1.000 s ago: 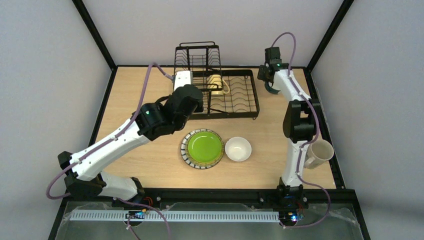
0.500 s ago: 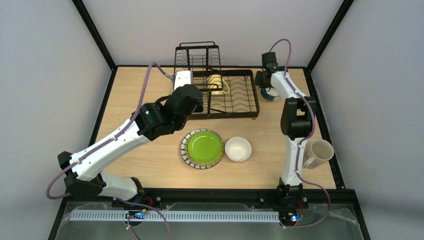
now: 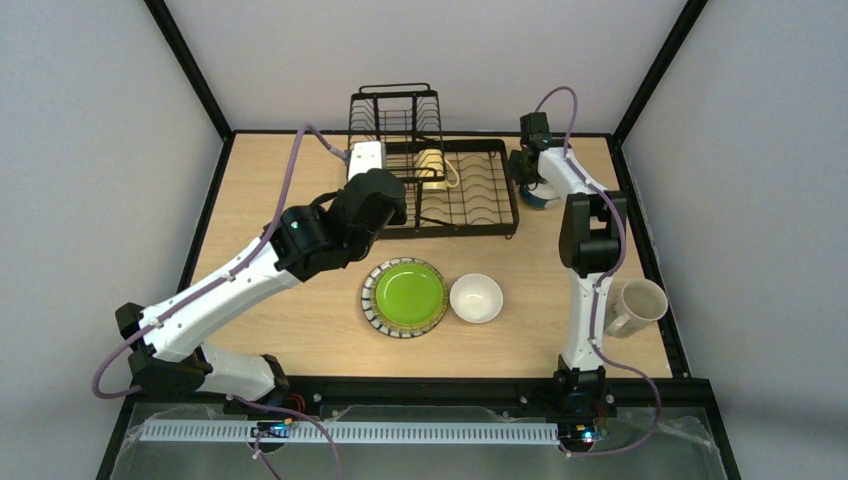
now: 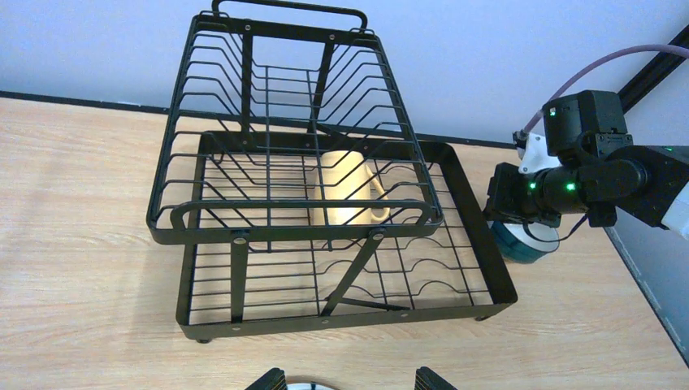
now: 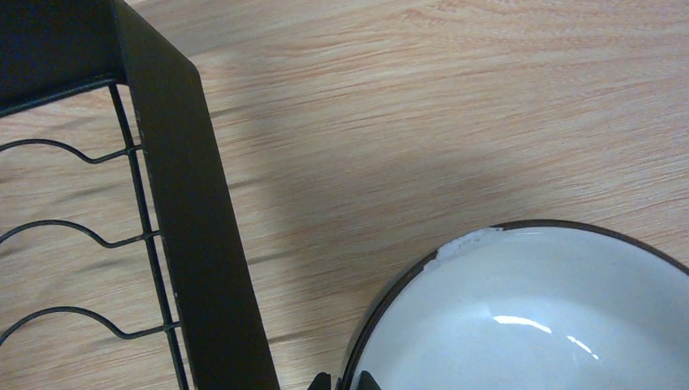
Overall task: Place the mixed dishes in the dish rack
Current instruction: Place the bowl at the center of the board.
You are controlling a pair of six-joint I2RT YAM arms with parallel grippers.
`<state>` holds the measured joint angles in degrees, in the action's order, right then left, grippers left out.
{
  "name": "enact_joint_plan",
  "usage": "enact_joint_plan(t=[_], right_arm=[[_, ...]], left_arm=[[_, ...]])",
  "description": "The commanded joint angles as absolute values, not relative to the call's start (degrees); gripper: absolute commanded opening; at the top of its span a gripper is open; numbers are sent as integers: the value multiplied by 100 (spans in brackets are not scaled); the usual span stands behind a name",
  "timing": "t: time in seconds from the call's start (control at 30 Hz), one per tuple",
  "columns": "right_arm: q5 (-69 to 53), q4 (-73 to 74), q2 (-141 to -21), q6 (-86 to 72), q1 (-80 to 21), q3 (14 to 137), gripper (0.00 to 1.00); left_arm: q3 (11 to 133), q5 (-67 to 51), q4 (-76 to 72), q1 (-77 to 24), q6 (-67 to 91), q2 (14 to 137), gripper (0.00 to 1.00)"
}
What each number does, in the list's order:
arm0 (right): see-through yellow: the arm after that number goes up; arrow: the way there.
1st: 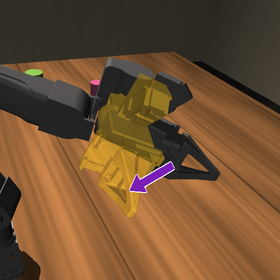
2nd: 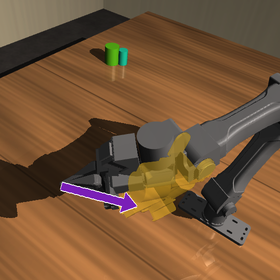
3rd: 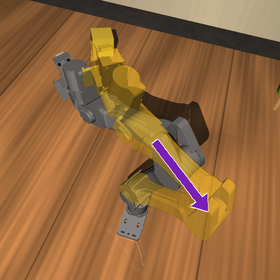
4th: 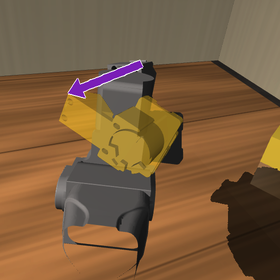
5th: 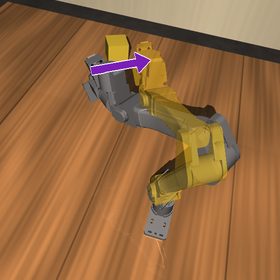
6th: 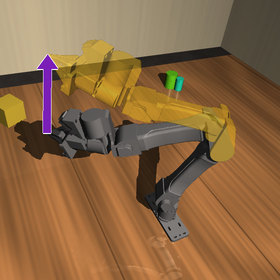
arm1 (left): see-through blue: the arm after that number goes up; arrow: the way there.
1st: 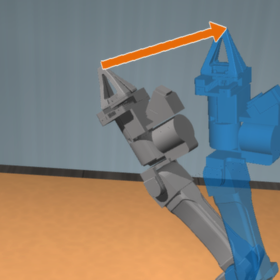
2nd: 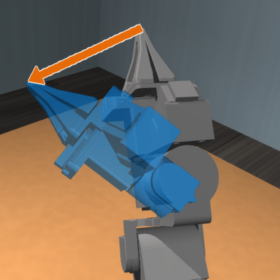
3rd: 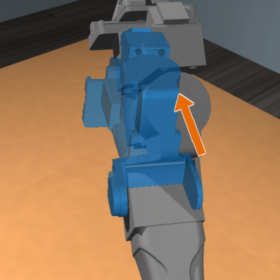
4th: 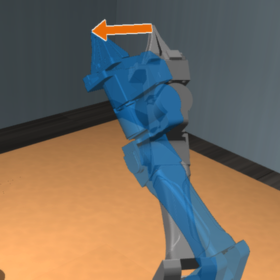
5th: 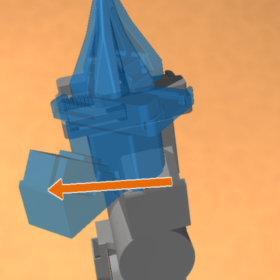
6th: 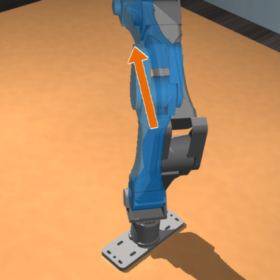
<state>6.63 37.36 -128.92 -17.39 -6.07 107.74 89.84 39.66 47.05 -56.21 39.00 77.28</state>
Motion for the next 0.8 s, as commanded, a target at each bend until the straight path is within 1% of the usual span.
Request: enact_joint_plan(t=[0.0, 0.2, 0.27, 0.37, 0.4, 0.43, 0.47, 0.6, 0.63, 0.73, 0.77], right_arm=[[795, 3374, -12810, -1741, -588, 10532, 12], [963, 3091, -12734, -1720, -589, 10183, 14], [990, 2990, -12677, -1746, -587, 10047, 22], [1025, 2853, -12560, -1776, -587, 9882, 26], [1036, 2842, -12534, -1778, -583, 9860, 33], [1045, 2833, -12523, -1780, -584, 9853, 39], [1061, 2831, -12507, -1776, -584, 9861, 41], [1134, 2809, -12392, -1783, -588, 9878, 43], [1152, 2792, -12354, -1784, -589, 9883, 48], [1169, 2760, -12267, -1752, -588, 9932, 49], [1179, 2781, -12249, -1735, -589, 9975, 52]], left_arm=[[9079, 3989, 4871, -5585, 3871, 7743, 92], [9088, 3977, 4937, -5590, 3868, 7756, 92], [9096, 3973, 4937, -5588, 3860, 7761, 92], [9118, 3971, 4933, -5587, 3836, 7769, 92], [9130, 3968, 4939, -5584, 3827, 7777, 92], [9144, 3965, 4939, -5587, 3828, 7781, 92], [9149, 3965, 4942, -5589, 3824, 7794, 92], [9199, 3955, 4931, -5583, 3798, 7830, 92], [9209, 3959, 4931, -5587, 3789, 7839, 92], [9221, 3965, 4921, -5587, 3774, 7849, 92], [9220, 3971, 4920, -5587, 3771, 7849, 92]])
